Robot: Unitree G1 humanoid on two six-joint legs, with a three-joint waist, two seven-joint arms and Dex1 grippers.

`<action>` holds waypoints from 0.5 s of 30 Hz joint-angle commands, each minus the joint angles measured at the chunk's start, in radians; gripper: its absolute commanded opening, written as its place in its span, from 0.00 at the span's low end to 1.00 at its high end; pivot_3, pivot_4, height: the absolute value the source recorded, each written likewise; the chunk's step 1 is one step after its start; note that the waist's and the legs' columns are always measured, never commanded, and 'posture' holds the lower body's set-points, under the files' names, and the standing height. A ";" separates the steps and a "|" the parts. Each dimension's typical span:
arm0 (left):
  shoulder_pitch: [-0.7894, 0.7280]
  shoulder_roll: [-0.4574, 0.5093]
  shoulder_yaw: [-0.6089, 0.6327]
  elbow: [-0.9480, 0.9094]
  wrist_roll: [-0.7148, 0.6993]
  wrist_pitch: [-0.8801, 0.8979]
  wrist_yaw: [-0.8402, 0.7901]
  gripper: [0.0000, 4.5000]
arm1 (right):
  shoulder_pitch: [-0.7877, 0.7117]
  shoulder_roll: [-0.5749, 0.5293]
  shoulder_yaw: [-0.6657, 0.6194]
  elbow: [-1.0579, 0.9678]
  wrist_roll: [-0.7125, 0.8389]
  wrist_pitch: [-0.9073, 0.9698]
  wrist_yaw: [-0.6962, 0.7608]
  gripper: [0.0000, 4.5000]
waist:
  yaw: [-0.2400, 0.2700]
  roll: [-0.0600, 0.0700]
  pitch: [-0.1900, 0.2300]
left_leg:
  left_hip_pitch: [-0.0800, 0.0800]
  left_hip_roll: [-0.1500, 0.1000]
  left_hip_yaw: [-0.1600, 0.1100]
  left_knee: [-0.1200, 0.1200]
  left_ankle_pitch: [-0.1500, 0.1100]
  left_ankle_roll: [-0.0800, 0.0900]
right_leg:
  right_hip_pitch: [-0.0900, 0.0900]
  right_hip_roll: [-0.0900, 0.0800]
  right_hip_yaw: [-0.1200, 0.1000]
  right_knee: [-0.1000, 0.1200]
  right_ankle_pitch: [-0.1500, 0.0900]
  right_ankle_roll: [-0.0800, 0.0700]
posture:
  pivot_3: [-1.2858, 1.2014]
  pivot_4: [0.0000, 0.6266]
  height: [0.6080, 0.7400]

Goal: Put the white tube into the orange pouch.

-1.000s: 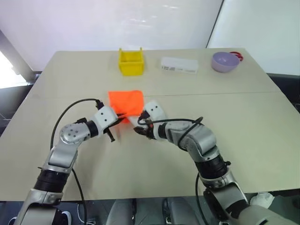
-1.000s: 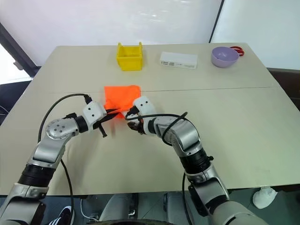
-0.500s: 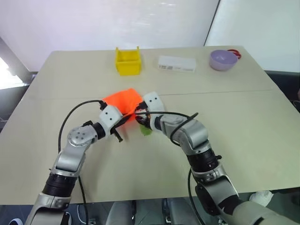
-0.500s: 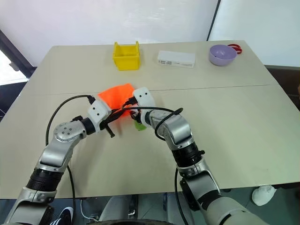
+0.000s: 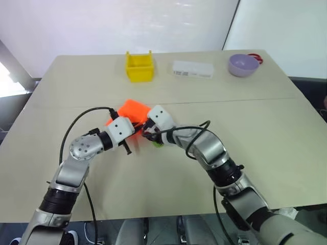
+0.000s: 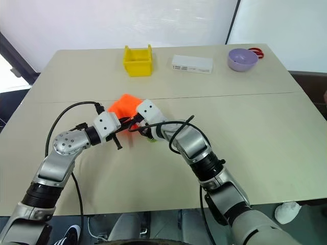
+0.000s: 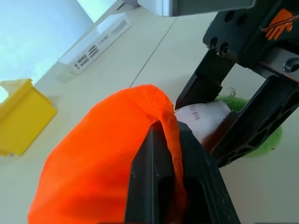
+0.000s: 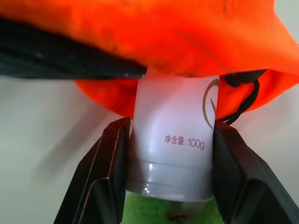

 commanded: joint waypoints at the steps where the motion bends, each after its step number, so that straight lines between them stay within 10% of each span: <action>1: 0.010 0.006 0.038 -0.002 -0.010 -0.011 0.020 0.00 | -0.011 -0.070 0.069 -0.059 -0.059 -0.109 0.066 0.40 | 0.000 0.000 0.000 | 0.000 0.000 0.000 0.000 0.000 0.000 | 0.000 0.000 0.000 0.000 0.000 0.000 | 0.52 0.24 1.00; 15: 0.018 -0.020 0.035 -0.029 -0.044 -0.020 0.002 0.00 | -0.025 -0.094 0.168 0.046 -0.226 -0.289 0.118 0.40 | 0.001 0.000 0.000 | -0.001 0.000 0.000 0.000 0.000 0.000 | -0.002 0.001 0.000 0.001 0.000 0.000 | 0.52 0.24 1.00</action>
